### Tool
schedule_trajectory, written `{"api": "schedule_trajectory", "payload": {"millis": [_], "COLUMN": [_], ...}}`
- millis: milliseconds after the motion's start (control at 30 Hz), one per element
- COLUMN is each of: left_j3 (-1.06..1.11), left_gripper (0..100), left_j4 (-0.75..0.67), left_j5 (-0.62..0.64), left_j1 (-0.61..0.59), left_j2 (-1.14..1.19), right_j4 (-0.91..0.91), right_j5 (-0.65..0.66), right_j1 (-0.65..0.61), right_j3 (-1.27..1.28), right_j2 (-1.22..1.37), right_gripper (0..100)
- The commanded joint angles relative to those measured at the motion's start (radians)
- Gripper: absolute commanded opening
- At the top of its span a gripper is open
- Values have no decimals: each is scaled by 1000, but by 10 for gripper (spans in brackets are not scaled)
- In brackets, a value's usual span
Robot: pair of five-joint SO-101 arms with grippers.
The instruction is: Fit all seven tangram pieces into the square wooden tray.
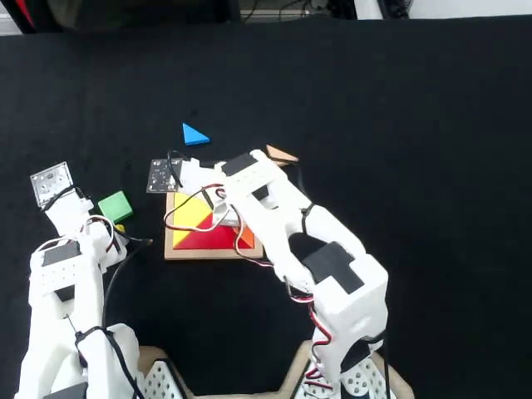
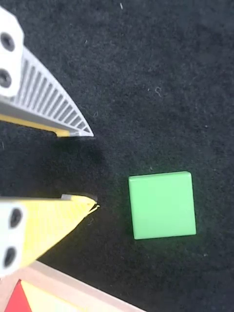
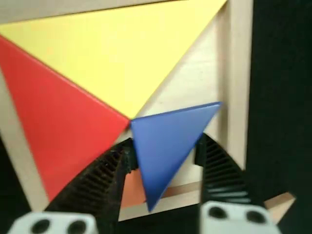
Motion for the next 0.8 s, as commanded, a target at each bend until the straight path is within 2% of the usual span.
{"api": "schedule_trajectory", "payload": {"millis": [0, 167, 333, 433, 633, 767], "left_j3": [-56, -56, -56, -56, -56, -56], "left_gripper": [199, 199, 199, 199, 199, 199], "left_j4": [-15, -15, -15, -15, -15, -15], "left_j5": [9, 9, 9, 9, 9, 9], "left_j1": [12, 12, 12, 12, 12, 12], "left_j2": [0, 0, 0, 0, 0, 0], "right_j4": [-40, -32, -21, 63, 264, 322], "right_j5": [44, 34, -58, -133, -334, -399], "right_j1": [12, 34, 81, 91, 91, 89], "right_j3": [-21, -74, -154, -217, -377, -424], "right_j2": [-2, -7, -7, -7, -1, 2], "right_gripper": [100, 92, 82, 40, 36, 35]}}
